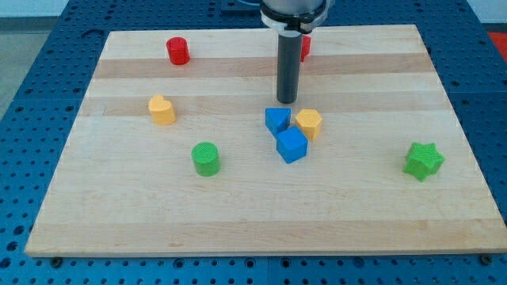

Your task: Move your arm towards center right

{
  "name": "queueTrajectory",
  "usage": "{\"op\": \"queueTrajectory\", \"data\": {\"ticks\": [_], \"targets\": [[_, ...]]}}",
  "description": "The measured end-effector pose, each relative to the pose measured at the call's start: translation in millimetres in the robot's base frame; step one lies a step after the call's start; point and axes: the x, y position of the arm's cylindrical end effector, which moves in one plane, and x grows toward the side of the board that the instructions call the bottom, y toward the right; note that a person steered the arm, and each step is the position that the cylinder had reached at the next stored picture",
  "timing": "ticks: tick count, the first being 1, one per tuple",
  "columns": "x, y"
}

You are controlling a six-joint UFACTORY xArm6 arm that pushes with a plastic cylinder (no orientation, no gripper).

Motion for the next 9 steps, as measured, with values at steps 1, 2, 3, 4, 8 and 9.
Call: {"op": "queueTrajectory", "data": {"ticks": [1,2,3,4,8,9], "targets": [[-3.3,8.0],[-10.0,17.7],[-17.1,25.0],[-25.8,26.1],[-37.1,74.9],[-37.1,87.1]]}}
